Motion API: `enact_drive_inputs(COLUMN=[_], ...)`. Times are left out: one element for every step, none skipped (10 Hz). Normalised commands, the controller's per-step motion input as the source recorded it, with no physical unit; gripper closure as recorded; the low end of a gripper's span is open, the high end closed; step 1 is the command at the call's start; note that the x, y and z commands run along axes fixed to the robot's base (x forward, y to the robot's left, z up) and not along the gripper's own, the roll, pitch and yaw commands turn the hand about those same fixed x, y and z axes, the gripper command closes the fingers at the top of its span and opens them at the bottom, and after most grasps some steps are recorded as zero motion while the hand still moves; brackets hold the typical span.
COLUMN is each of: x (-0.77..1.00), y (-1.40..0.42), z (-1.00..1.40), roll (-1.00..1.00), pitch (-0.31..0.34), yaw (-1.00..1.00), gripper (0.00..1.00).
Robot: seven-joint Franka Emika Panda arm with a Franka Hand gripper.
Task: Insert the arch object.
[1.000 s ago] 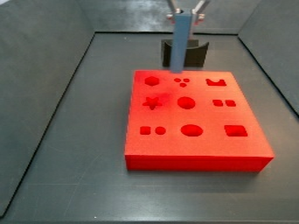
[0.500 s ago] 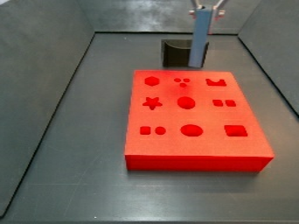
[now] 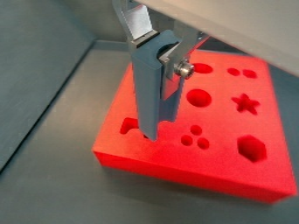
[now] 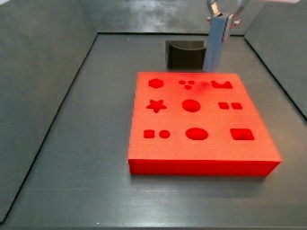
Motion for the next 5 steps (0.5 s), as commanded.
enact_drive_inputs(x=[0.0,0.0,0.0,0.0,0.01], y=[0.0,0.0,0.0,0.0,-0.02], z=[-0.2,-0.17,-0.16,-0.1,-0.16], roll=[-0.04,-0.05,-0.04,0.0,0.1], pitch=[-0.107,-0.117,-0.091,-0.067,-0.046], yaw=[-1.0,-1.0,-1.0,-1.0,-1.0], gripper=[1.0,1.0,1.0,1.0,1.0])
